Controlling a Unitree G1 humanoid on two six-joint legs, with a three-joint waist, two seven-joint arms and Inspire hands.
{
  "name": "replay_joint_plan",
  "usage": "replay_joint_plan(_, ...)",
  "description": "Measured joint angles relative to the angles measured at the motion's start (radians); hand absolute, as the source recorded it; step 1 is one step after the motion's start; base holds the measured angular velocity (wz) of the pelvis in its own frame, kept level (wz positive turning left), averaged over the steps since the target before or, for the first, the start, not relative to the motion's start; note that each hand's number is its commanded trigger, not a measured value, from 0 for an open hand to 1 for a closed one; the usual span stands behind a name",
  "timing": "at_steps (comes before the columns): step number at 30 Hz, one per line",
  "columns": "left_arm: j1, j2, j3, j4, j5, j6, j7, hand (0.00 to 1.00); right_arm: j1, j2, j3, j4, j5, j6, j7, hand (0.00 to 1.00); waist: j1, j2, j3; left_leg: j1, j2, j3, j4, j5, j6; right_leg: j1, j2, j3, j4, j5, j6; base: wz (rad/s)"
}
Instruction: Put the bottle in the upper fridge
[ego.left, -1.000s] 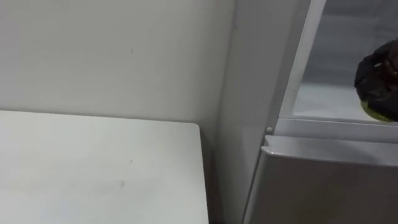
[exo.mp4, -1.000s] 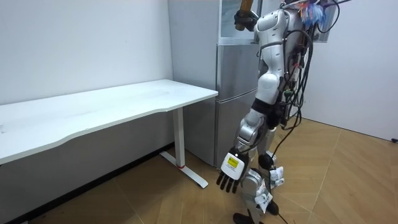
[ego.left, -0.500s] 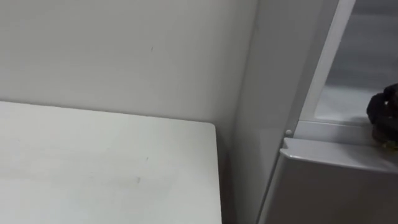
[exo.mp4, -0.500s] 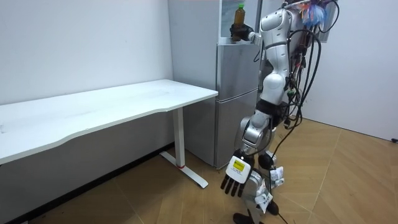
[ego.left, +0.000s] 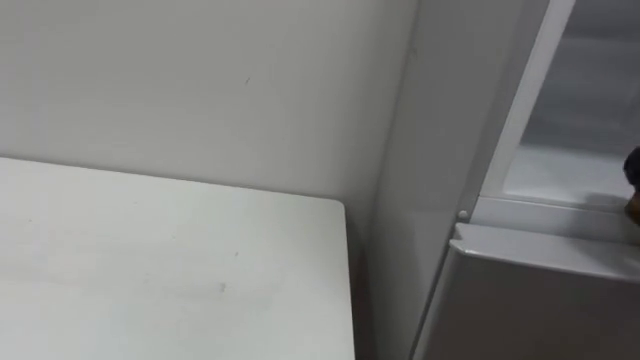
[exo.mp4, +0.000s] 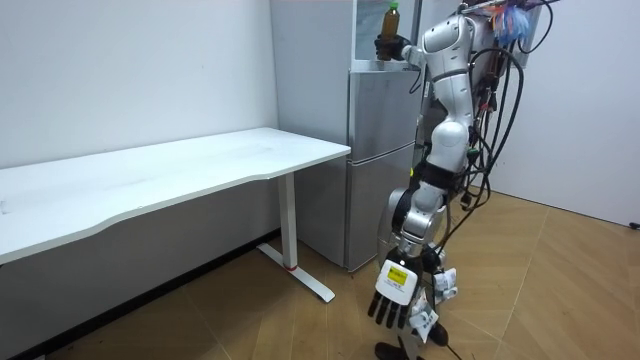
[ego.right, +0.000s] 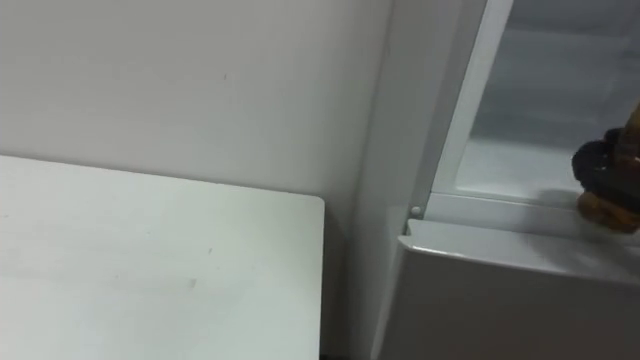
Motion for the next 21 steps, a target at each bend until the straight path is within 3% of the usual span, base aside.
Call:
replay_joint_plan(4,-0.002,0.0,0.0,0.0,0.0,0.0,-0.001,0.0,-0.063,-0.011,0.014,0.001,0.001,-0.002,0.001,1.0,0.002,-0.004,-0.001,0.0,0.001,-0.018,0.0,-0.001,-0.002,0.01,0.001,-0.02,-0.004,0.0,-0.001,0.13)
replay_joint_plan(13,-0.008,-0.003,-0.001,-0.01,0.0,0.001,0.004,0.0,-0.1,-0.012,0.04,0.005,-0.001,-0.002,0.024,1.0,0.025,0.005,0.0018,-0.027,0.0,-0.036,0.004,-0.001,-0.002,-0.006,-0.001,-0.037,-0.003,0.0,0.0,0.06)
replay_joint_plan(21,-0.008,-0.004,-0.001,-0.011,0.001,0.011,0.005,0.0,-0.163,-0.012,0.094,0.196,0.023,-0.002,0.095,1.0,0.053,0.022,-0.001,-0.027,0.001,-0.046,0.004,-0.001,-0.003,-0.008,-0.002,-0.049,-0.004,0.0,0.0,0.03)
